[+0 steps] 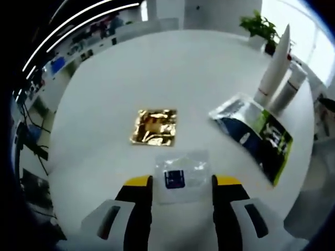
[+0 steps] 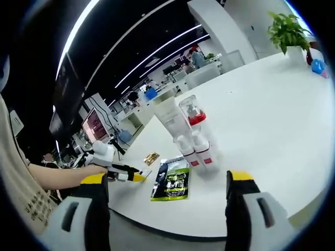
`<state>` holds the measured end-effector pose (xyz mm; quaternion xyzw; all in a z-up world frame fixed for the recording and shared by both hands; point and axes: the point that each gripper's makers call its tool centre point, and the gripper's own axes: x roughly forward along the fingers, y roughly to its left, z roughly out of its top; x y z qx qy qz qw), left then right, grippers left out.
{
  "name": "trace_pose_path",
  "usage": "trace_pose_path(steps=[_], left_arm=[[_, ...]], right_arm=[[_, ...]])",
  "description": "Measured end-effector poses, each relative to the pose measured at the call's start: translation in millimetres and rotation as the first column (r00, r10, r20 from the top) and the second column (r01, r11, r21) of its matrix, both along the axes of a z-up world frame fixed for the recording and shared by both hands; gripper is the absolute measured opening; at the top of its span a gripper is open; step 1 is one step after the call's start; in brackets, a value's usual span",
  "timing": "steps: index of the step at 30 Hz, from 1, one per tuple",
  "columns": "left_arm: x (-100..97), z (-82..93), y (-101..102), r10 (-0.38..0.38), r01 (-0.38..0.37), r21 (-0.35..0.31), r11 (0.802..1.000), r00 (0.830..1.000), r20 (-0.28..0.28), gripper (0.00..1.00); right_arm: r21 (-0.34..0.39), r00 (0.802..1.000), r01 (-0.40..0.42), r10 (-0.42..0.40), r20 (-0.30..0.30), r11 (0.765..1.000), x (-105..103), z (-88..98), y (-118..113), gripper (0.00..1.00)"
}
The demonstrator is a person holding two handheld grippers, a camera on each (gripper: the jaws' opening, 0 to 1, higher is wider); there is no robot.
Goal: Arrange the skincare products in the storage area until every visible bottle or jar stands upright without overlapping.
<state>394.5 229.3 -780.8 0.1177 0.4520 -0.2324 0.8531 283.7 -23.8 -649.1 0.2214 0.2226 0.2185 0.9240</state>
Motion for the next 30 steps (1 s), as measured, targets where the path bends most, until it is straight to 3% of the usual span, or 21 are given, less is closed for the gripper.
trace_pose_path(steps=[9, 14, 17, 30], left_arm=[[-6.4, 10.3, -1.0, 0.068, -0.068, 0.018, 0.998, 0.998, 0.007, 0.38], [-9.9, 22.2, -3.5, 0.147, -0.147, -0.02, 0.989, 0.989, 0.02, 0.38], [-16.6, 25.5, -7.0, 0.199, -0.199, -0.06, 0.978, 0.98, 0.0, 0.38], [-33.4, 24.8, -14.5, 0.279, -0.28, -0.091, 0.956, 0.96, -0.025, 0.38]], right_arm=[[0.002, 1.0, -0.005, 0.005, 0.002, 1.0, -0.3, 0.2, 0.3, 0.93], [0.006, 1.0, -0.015, 0.015, 0.004, 1.0, -1.0, 0.8, 1.9, 0.93], [0.01, 1.0, -0.021, 0.021, 0.008, 1.0, -1.4, 1.5, 2.8, 0.92], [0.034, 0.999, -0.046, 0.045, 0.025, 0.998, -3.6, 5.4, 7.5, 0.91]])
